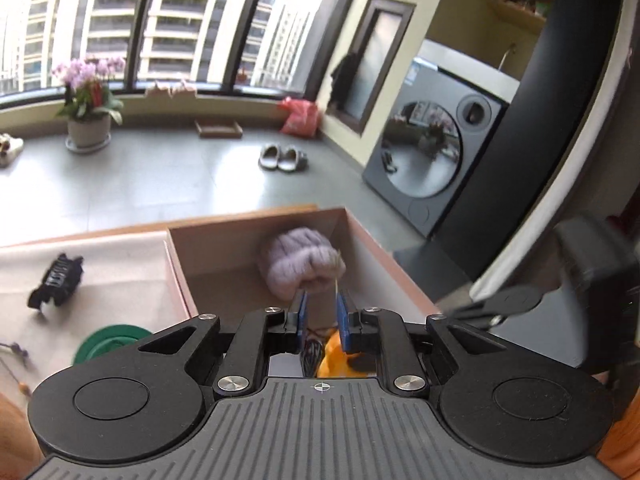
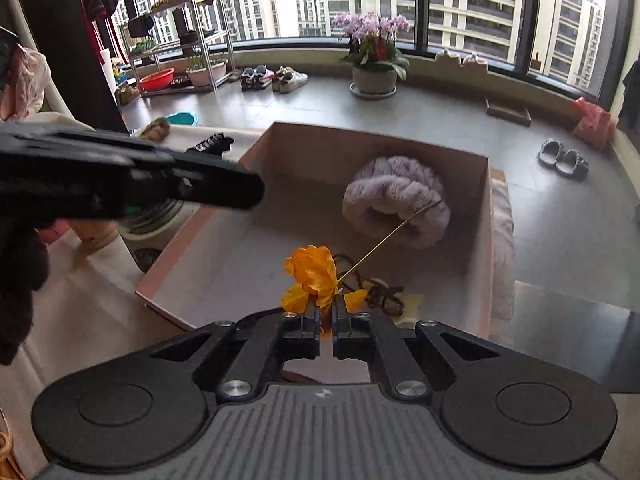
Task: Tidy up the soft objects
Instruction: 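Lower the flower and cable into the pink box and open both grippers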
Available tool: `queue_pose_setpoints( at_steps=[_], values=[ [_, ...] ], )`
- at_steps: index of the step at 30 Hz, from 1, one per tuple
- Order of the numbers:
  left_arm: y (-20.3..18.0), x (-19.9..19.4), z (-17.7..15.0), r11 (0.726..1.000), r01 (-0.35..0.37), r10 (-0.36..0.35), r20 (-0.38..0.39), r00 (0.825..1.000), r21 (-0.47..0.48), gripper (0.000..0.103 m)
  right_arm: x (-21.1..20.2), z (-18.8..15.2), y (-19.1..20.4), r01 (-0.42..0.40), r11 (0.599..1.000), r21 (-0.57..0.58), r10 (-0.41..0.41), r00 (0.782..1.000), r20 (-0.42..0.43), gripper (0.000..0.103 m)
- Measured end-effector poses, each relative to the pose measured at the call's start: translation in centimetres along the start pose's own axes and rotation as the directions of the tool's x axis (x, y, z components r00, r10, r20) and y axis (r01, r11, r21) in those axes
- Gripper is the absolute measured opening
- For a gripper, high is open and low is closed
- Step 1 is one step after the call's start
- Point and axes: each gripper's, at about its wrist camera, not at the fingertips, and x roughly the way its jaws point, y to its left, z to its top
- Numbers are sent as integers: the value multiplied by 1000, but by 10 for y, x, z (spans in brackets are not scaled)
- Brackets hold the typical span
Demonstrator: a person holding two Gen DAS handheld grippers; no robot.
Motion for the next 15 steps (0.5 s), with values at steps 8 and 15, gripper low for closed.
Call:
queue_pose_setpoints(
  at_steps=[8,15],
  values=[
    [-10,-19,-19,999,-7,7,2,1000,35,17,26,7,-5,-86,989,121,98,991,-92,7],
    [-5,-62,-55,990,-107,103,47,994,88,17,10,5,7,55,994,98,-49,997,-57,65]
  ],
)
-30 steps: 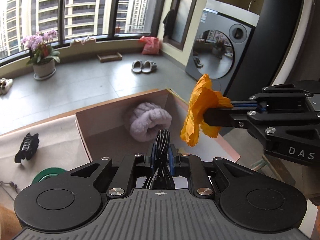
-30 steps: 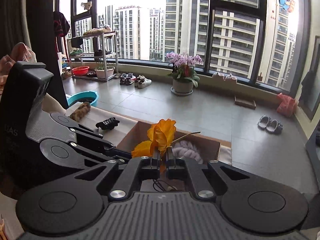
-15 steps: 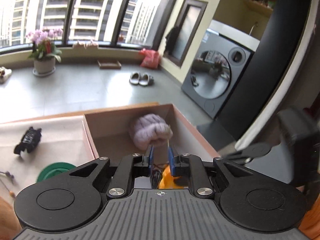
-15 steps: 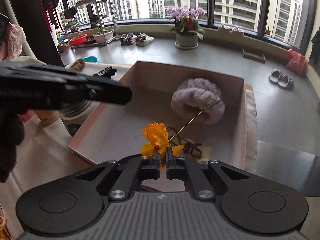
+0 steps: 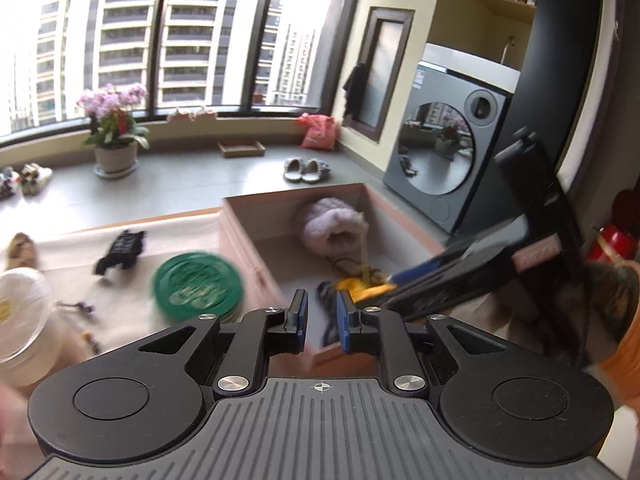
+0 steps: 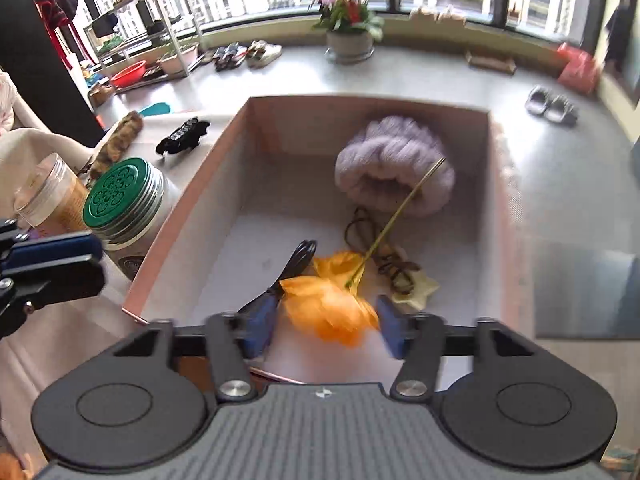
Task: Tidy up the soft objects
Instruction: 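Lower the flower and cable into the pink box and open both grippers, then grasp the pink cloth with the left gripper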
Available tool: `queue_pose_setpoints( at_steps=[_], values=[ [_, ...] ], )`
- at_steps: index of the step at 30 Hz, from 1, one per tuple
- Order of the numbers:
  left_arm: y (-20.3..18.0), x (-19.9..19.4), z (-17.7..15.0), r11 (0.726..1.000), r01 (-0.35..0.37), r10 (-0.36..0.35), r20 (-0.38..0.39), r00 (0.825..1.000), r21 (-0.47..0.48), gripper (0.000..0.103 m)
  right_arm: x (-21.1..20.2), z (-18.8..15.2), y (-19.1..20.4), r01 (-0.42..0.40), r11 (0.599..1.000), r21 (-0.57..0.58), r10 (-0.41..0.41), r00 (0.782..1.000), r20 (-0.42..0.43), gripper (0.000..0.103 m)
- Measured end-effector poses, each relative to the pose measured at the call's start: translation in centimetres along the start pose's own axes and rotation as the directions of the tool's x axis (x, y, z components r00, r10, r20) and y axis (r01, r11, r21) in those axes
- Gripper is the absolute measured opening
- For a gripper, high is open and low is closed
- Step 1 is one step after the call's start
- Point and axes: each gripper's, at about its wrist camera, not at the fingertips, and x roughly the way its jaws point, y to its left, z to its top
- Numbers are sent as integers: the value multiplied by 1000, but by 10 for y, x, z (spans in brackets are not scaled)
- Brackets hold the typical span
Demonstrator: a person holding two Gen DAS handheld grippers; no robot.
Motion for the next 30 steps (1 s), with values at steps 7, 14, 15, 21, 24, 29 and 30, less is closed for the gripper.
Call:
queue_pose_setpoints(
  at_steps=[7,14,15,21,24,29,30],
  values=[
    [43,-59,-32,980,-193,195,40,980,-50,17,-52,-7,41,112,989,-97,-91,975,203,67],
    [112,-110,-73,841,-496,512,21,859,-215,17,-60,-11,104,77,971,-226,-12,961,276,72],
    [122,-116,-79,822,-512,530,7,848,-250,17,-57,-12,114,51,969,-240,14,965,262,72],
    [152,-144,-101,804,-478,511,-3,860,-353,17,-13,-20,188,-129,934,-334,176,978,113,72],
    [156,-151,-105,820,-457,481,-17,876,-345,17,7,-25,236,-192,889,-416,242,968,70,72],
    [152,-145,-116,821,-461,471,-56,880,-336,18,26,-14,284,-267,857,-441,316,948,39,72],
    [154,-144,-118,814,-462,476,-50,878,-351,18,27,-13,287,-268,853,-448,320,947,41,72]
  ],
)
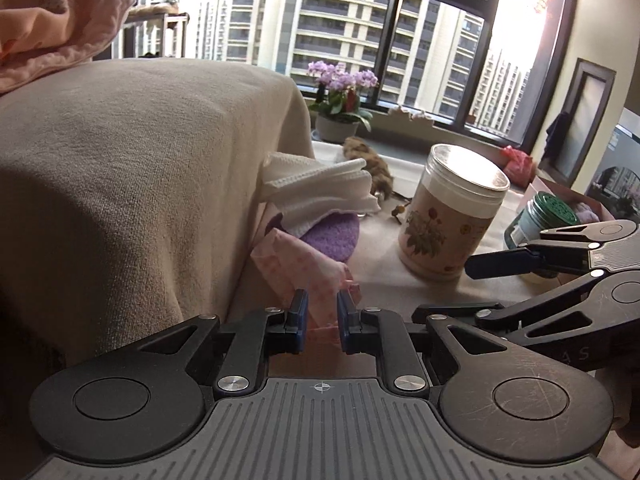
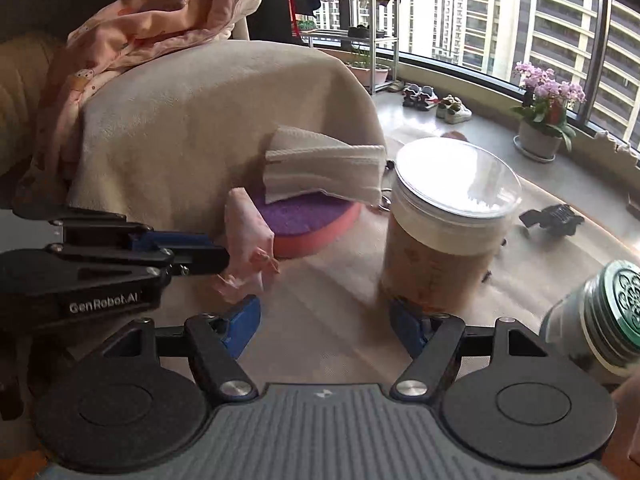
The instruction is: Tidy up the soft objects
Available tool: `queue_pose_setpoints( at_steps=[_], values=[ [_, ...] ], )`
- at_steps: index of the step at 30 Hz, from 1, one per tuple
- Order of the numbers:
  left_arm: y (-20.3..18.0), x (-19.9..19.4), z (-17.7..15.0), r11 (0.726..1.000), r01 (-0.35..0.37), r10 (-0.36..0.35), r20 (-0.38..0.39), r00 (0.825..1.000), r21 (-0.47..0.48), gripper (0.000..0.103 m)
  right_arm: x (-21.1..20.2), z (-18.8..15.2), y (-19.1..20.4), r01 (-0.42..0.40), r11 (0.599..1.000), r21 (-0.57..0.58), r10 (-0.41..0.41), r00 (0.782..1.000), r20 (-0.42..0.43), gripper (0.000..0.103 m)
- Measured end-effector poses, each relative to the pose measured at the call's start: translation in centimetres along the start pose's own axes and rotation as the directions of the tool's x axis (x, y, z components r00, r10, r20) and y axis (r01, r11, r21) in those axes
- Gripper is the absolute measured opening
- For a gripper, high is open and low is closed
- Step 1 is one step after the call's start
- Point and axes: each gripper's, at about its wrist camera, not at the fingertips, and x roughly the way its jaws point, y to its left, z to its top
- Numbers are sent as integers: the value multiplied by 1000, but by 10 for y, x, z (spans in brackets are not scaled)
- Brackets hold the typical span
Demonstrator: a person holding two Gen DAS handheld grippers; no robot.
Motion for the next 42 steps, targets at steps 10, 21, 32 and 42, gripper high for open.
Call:
queue_pose_setpoints(
  at_steps=[10,21,32,42],
  values=[
    [-2,27,-2,992,-35,44,80,996,-118,18,-4,-28,-23,111,994,14,-110,993,-34,72],
    [6,36,-10,985,5,0,26,1000,-175,17,-6,-60,-38,163,984,72,-163,987,-6,73],
    [-12,12,-25,982,184,-183,-46,982,34,18,-11,-77,-36,193,974,115,-200,978,56,86],
    [-38,-6,-1,956,284,-285,9,958,78,18,-12,-77,-37,187,975,121,-195,979,60,87]
  ],
)
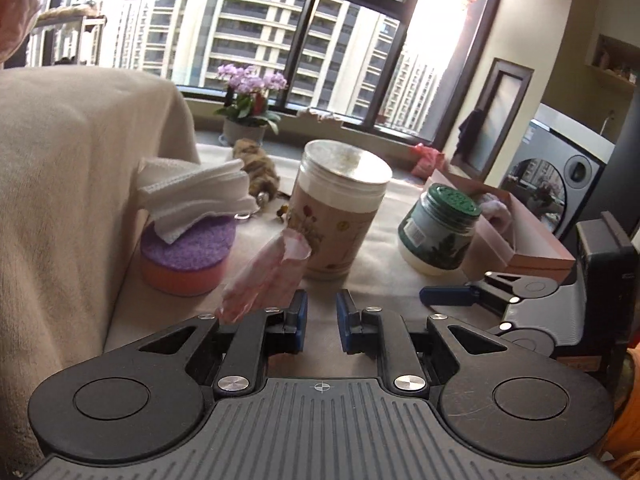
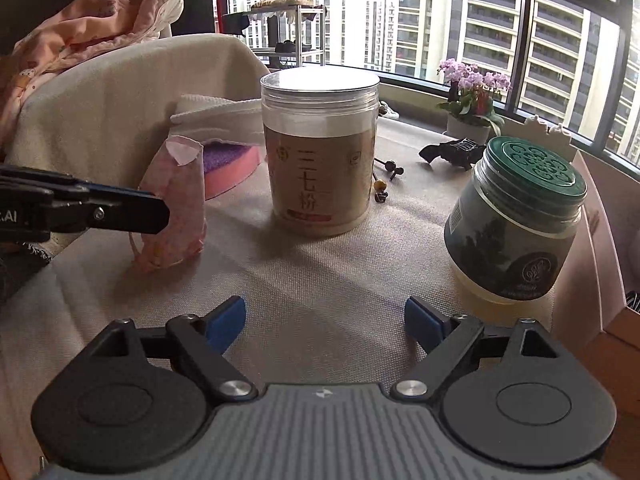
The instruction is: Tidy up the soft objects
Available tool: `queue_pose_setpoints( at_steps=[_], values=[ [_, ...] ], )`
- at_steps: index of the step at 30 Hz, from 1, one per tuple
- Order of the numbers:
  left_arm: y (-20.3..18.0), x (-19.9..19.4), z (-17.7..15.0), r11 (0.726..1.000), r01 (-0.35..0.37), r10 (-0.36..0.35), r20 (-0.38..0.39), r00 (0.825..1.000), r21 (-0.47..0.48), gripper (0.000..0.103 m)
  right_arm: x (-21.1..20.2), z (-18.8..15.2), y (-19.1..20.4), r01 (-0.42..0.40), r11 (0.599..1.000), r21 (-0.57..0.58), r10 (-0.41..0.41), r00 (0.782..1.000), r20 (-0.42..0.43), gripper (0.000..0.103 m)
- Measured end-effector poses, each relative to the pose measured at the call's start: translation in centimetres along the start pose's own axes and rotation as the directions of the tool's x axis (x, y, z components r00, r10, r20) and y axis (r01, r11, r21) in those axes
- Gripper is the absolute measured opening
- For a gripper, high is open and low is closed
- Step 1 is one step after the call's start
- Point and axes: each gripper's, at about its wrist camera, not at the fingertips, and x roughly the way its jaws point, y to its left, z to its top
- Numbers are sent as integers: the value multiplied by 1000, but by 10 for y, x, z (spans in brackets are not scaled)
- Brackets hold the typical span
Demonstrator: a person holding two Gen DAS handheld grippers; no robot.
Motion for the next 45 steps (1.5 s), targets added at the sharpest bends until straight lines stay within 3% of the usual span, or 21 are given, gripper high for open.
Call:
queue_pose_setpoints(
  at_steps=[1,4,7,11,13,15,18,23,25,29,37,41,45],
  values=[
    [-1,-2,3,1000,-10,10,13,1000,3,20,0,0,0,0,1000,1,0,1000,0,87],
    [3,-1,12,991,-130,130,38,991,-7,20,-1,0,-1,-3,1000,8,3,1000,3,87],
    [12,4,28,983,-183,184,27,983,-19,20,-1,0,-2,-8,1000,13,8,1000,4,88],
    [1,10,69,955,-240,233,56,971,176,20,0,0,2,-11,1000,-9,11,1000,-1,89],
    [-2,25,93,925,-219,226,14,974,310,20,0,0,1,-14,1000,-7,14,1000,0,89],
    [0,46,109,903,-178,227,-83,970,392,24,-1,-1,-2,-23,1000,6,23,1000,5,89],
    [0,81,117,869,-145,267,-201,943,473,25,-2,-1,-5,-38,999,24,37,999,13,89],
    [18,119,114,828,-196,385,-279,880,526,25,-3,-2,-10,-62,997,52,61,998,23,89],
    [30,128,114,857,-162,368,-361,857,489,24,-4,-2,-11,-70,996,59,68,997,26,89],
    [35,130,116,878,-131,332,-389,859,460,22,-4,-3,-13,-82,994,72,80,996,31,89],
    [33,131,117,881,-160,345,-372,862,446,22,-5,-1,-8,-110,993,50,109,994,28,90],
    [40,129,121,916,-190,328,-385,863,354,22,-5,18,17,-165,985,-50,167,985,42,90],
    [36,126,117,909,-225,349,-349,870,350,22,14,49,57,-212,964,-161,222,974,42,90]
  ],
)
